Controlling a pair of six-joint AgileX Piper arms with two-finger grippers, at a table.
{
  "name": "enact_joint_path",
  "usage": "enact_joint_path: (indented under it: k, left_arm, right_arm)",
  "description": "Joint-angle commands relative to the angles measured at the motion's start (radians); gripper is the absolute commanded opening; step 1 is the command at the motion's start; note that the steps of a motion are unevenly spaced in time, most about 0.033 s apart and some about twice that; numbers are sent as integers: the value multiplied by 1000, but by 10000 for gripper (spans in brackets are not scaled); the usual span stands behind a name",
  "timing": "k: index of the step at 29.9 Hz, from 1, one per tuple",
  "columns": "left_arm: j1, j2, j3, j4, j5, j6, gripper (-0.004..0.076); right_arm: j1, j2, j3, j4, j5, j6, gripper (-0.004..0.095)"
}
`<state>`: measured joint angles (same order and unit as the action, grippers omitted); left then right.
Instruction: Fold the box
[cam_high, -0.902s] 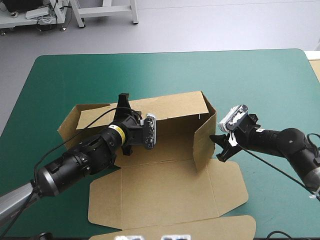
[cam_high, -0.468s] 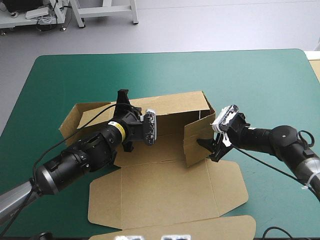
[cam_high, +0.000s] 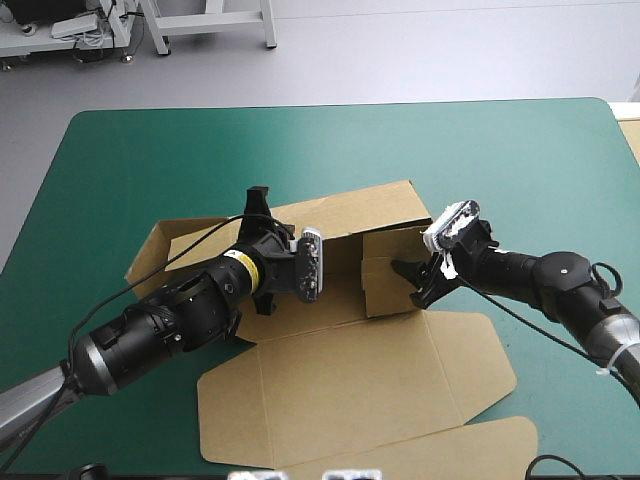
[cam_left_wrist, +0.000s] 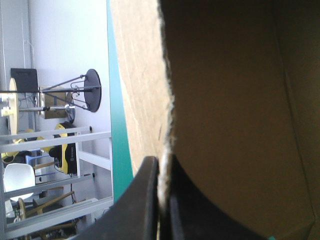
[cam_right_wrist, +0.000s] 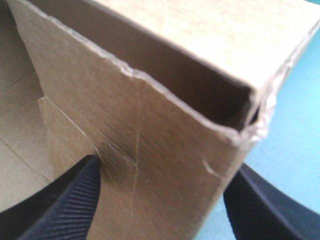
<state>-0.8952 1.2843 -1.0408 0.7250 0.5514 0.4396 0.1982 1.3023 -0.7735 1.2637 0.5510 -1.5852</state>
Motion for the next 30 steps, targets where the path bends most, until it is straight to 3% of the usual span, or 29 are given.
enact_joint_path:
  k: [1,9,13,19,21,30]
  left_arm:
    - [-51,-22,-34,-27,-70,31,-9]
    - [-52,-23,-34,-31,-69,28,-7]
    - [-52,-24,-34,-31,-88,28,84]
    - [-52,-63,-36,-33,-185,28,427]
    - [-52,-79,-36,-39,-225,28,505]
    - [-117,-121,-36,-24,-255,28,515]
  right_arm:
    - [-1,-22,-27,64,24,-6,499]
    - [-1,-22,-27,64,52,7,-20]
    - [-1,-22,-29,64,41,11,-18]
    - [-1,-22,-58,60,-2,43,-18]
    - [-1,-22,-72,32,-2,46,-18]
    - [-1,-22,-106,-128,-117,211,-18]
